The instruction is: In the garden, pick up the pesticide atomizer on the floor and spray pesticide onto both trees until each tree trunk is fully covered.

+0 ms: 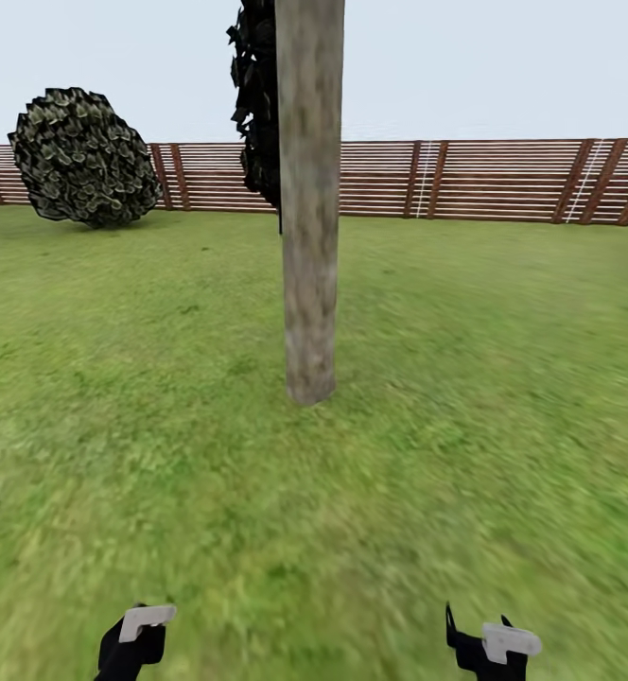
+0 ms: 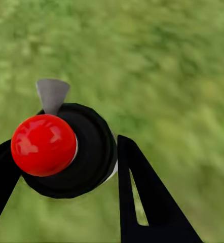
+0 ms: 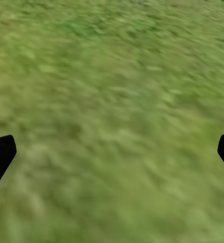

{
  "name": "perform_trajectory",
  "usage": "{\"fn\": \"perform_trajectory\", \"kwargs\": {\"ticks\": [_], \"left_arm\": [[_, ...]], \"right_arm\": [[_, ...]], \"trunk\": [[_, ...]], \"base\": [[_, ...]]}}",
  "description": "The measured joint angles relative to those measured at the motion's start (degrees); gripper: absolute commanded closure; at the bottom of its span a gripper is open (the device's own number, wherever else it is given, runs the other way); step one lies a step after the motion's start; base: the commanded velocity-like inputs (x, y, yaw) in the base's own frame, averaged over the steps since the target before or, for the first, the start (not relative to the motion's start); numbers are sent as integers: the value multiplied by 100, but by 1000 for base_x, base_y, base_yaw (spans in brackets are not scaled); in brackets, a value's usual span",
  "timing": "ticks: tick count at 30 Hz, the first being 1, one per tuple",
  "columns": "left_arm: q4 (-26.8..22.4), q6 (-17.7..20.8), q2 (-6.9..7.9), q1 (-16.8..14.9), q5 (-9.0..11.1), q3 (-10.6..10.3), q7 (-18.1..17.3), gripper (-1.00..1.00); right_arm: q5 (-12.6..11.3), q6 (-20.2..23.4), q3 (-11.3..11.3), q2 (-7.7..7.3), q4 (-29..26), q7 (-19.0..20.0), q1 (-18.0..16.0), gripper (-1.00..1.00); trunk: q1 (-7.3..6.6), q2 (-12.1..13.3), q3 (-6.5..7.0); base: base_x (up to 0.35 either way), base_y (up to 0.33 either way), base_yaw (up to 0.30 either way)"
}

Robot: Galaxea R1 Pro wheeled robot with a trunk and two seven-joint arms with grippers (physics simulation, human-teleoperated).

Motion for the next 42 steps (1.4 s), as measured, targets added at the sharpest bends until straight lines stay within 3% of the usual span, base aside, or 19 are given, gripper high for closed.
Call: {"fn": "perform_trajectory", "kwargs": {"ticks": [15, 38, 42], "left_arm": [[-2, -2, 7, -1, -4, 5, -3, 100], [-81, 0, 3, -7, -25, -11, -15, 100], [-107, 36, 26, -38, -67, -72, -72, 100]], "right_arm": [[0, -4, -4, -17, -4, 5, 1, -100], [39, 0, 29, -51, -47, 40, 0, -100], [694, 21, 49, -62, -967, 82, -1, -100]], "trunk": [[0, 0, 19], [0, 0, 22], [3, 0, 22]], "base": [[314, -78, -145], [304, -60, -8], [80, 48, 0]]}}
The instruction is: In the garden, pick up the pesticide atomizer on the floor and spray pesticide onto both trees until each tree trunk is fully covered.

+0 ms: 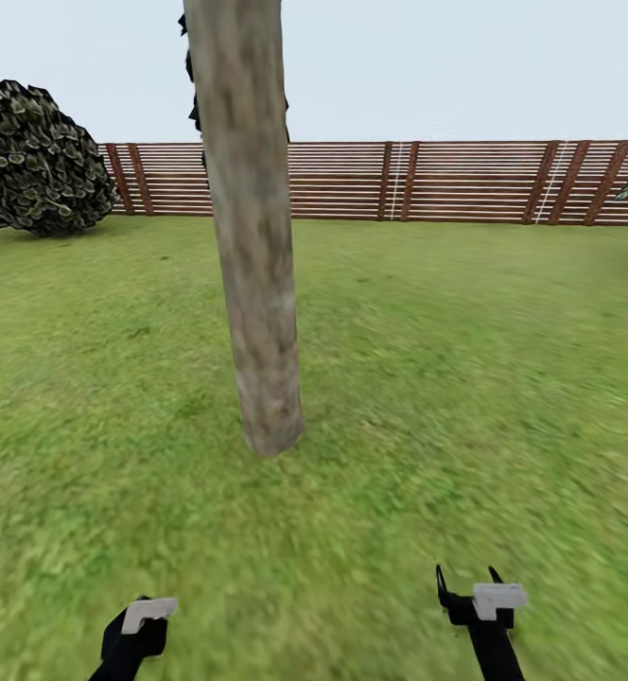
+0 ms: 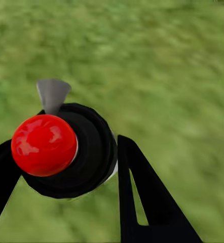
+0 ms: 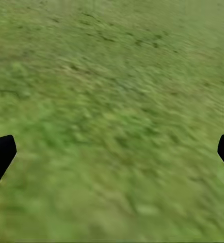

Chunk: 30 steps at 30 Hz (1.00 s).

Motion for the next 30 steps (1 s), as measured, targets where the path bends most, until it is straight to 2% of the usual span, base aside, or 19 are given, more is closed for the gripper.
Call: {"fn": "perform_trajectory", "kwargs": {"ticks": [3, 4, 5, 6, 7, 8, 10, 11, 13, 14, 16, 17, 18, 21, 22, 24, 30], "left_arm": [[-9, 37, 178, -44, -68, -56, -167, 100], [-22, 50, 313, -87, -223, -115, -442, 100], [-58, 67, 443, -186, -380, -156, -856, 100], [-86, 82, 515, -272, -504, -175, -1164, 100], [-104, 95, 575, -358, -627, -185, -1474, 100], [-110, 101, 606, -401, -700, -188, -1633, 100], [-125, 122, 731, -541, -977, -201, -2226, 100], [-127, 126, 758, -571, -1073, -202, -2376, 100], [-131, 134, 823, -704, -1539, -205, -2922, 100], [-131, 137, 833, -747, -1689, -203, -3057, 100], [-131, 157, 851, -921, -2296, -200, -3538, 100], [-129, 170, 854, -964, -2453, -199, -3652, 100], [-126, 204, 857, -1033, -2723, -195, -3852, 100], [-126, 322, 854, -1127, -3202, -191, -4254, 100], [-127, 343, 854, -1137, -3260, -190, -4317, 100], [-134, 387, 854, -1163, -3423, -198, -4568, 100], [-138, 410, 841, -1180, -3505, -207, -4968, 100]], "right_arm": [[751, 51, -7, 7, -400, 269, 5, -100], [1052, 146, 0, 7, -482, 481, -8, -100], [1236, 308, 8, 6, -530, 724, -42, -100], [1320, 452, 11, 5, -555, 910, -85, -100], [1380, 613, 15, 5, -574, 1123, -153, -100], [1406, 697, 17, 4, -581, 1246, -197, -100], [1439, 996, 18, 1, -596, 1868, -409, -100], [1442, 1065, 18, 0, -596, 2044, -474, -100], [1446, 1288, 17, -7, -576, 2702, -720, -100], [1448, 1335, 17, -8, -572, 2856, -780, -100], [1445, 1473, 16, -11, -572, 3373, -964, -100], [1445, 1496, 16, -11, -574, 3496, -1001, -100], [1445, 1531, 16, -12, -575, 3726, -1060, -100], [1462, 1573, 14, -13, -575, 4237, -1169, -100], [1478, 1577, 14, -13, -575, 4321, -1185, -100], [1657, 1588, 14, -13, -564, 4572, -1226, -100], [2073, 1592, 19, -3, -541, 4691, -1245, -100]], "trunk": [[1, 0, 0], [1, 0, 0], [1, 0, 1], [1, 0, 1], [1, 0, 1], [1, 0, 0], [1, 0, 1], [1, 0, 0], [1, 0, 1], [1, 0, 0], [1, 1, 1], [1, 1, 0], [1, 0, 0], [1, 1, 0], [1, 1, 0], [1, 1, 0], [1, 1, 0]], "base": [[17, 10, 0], [4, 3, 0], [3, 2, 0], [2, 1, 0], [1, 1, 0], [0, 0, 0], [0, 0, 0], [0, 0, 0], [0, 0, 0], [0, 0, 0], [0, 0, 0], [0, 0, 0], [0, 0, 0], [0, 0, 0], [0, 0, 0], [0, 0, 0], [0, 0, 0]]}}
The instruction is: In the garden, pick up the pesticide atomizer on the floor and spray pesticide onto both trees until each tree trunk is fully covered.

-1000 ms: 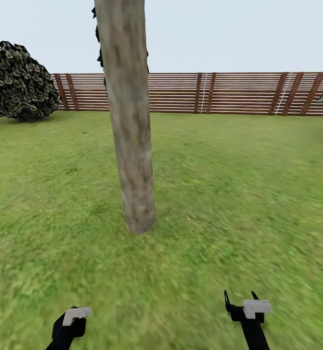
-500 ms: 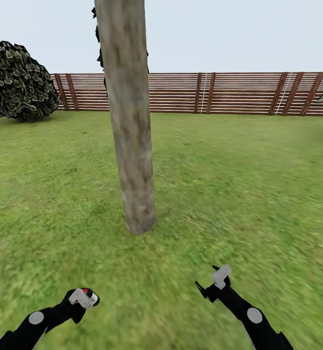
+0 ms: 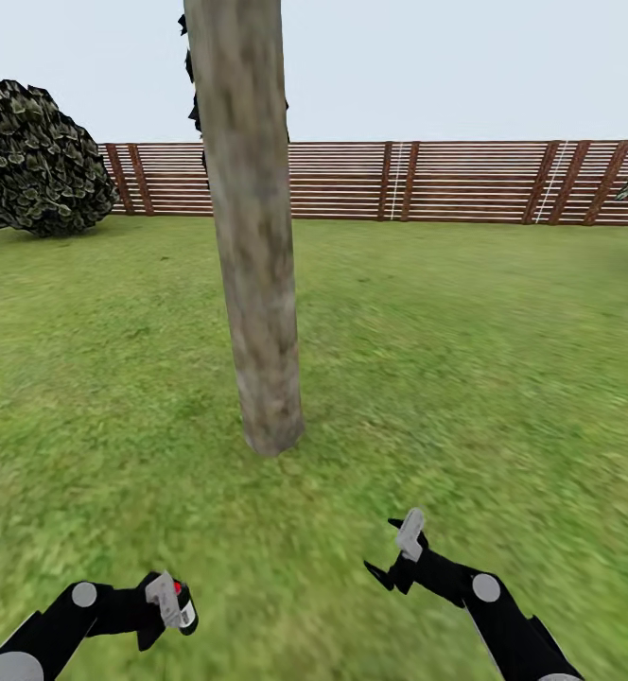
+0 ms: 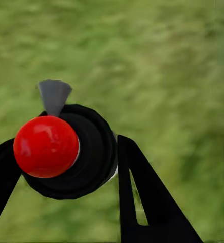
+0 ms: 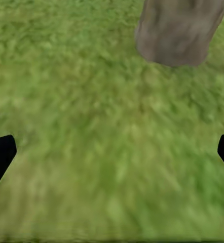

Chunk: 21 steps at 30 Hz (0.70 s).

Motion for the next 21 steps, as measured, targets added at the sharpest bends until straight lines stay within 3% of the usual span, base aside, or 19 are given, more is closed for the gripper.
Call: {"fn": "perform_trajectory", "kwargs": {"ticks": [2, 3, 5, 9, 12, 13, 15, 21], "left_arm": [[-76, 9, -46, -17, -171, -69, -237, 100], [-135, 15, -63, -19, -271, -104, -302, 100], [-269, 42, -182, -28, -547, -180, -515, 100], [-369, 326, -442, -26, -654, -228, -617, 100], [-375, 354, -514, -30, -664, -384, -621, 100], [-376, 369, -560, -31, -668, -574, -626, 100], [-379, 395, -622, -32, -675, -724, -632, 100], [-385, 474, -823, -32, -686, -883, -639, 100]], "right_arm": [[260, -1, 101, 43, 9, 89, -2, -100], [346, -7, 229, 66, 9, 181, -2, 100], [443, -6, 661, 166, -14, 380, -3, 100], [486, -8, 1136, 393, -27, 599, -9, 100], [488, -7, 1260, 442, -46, 633, -13, 100], [491, -5, 1304, 517, -49, 643, -17, 100], [495, -1, 1324, 582, -49, 647, -32, 100], [498, 0, 1344, 638, -41, 649, -93, 100]], "trunk": [[0, 0, 0], [0, 0, 0], [0, 0, 0], [0, 0, 0], [0, 0, 0], [0, 0, 0], [0, 0, 0], [0, 0, 0]], "base": [[0, 0, 0], [0, 0, 0], [0, 0, 0], [0, 0, 0], [0, 0, 0], [0, 0, 0], [0, 0, 0], [0, 0, 0]]}}
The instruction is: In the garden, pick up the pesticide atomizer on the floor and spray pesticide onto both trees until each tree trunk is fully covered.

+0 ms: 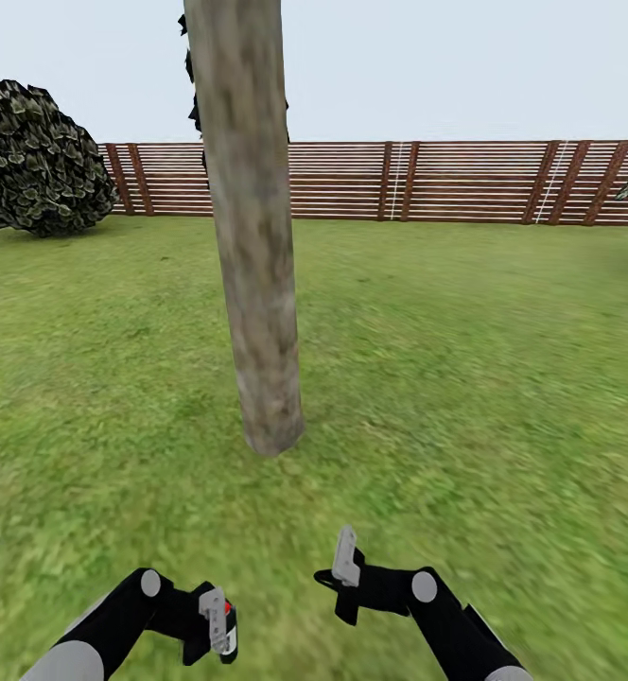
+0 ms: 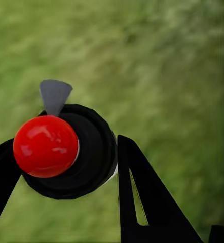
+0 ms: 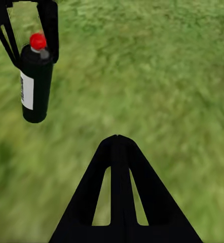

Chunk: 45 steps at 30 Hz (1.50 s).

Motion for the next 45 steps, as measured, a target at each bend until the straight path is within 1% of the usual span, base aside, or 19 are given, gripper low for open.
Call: {"fn": "perform_trajectory", "kwargs": {"ticks": [3, 5, 10, 12, 14, 17, 21, 23, 29, 33, 45], "left_arm": [[-1, 19, -54, -4, -6, -198, -4, 100], [-51, 31, -106, -7, -2, -257, -2, 100], [-347, 63, -262, -9, -1, -311, -14, 100], [-435, 188, -328, -9, 0, -322, -15, 100], [-476, 297, -369, -9, 3, -328, -15, 100], [-494, 342, -429, -9, 0, -359, -15, 100], [-499, 375, -470, -9, -6, -634, -8, 100], [-504, 386, -482, -10, -1, -713, -7, 100], [-706, 398, -492, -11, 23, -750, -17, 100], [-734, 399, -587, -9, 33, -773, -8, 100], [-739, 399, -721, -11, 59, -773, -17, 100]], "right_arm": [[0, 1, 6, 5, 8, 2, -6, 100], [0, 1, 9, 12, 9, 6, -6, 100], [4, 2, 11, 134, 10, 9, -7, 100], [10, 2, 11, 207, 13, 9, -7, 100], [31, 2, 11, 236, 24, 9, -7, 100], [129, 2, 11, 252, 33, 9, -7, 100], [220, 2, 17, 309, 36, 9, -7, 100], [238, 2, 14, 329, 37, 9, -7, 100], [246, 3, 11, 338, 37, 9, -7, 100], [246, 3, 11, 339, 37, 9, -6, 100], [246, 2, 10, 339, 37, 9, -7, 100]], "trunk": [[0, 0, 0], [0, 0, 0], [0, 0, 0], [0, 0, 0], [0, 0, 0], [0, 0, 0], [0, 0, 0], [0, 0, 0], [0, 0, 0], [0, 0, 0], [0, 0, 0]], "base": [[0, 0, 0], [0, 0, 0], [0, 0, 0], [0, 0, 0], [0, 0, 0], [0, 0, 0], [0, 0, 0], [0, 0, 0], [0, 0, 0], [0, 0, 0], [0, 0, 0]]}}
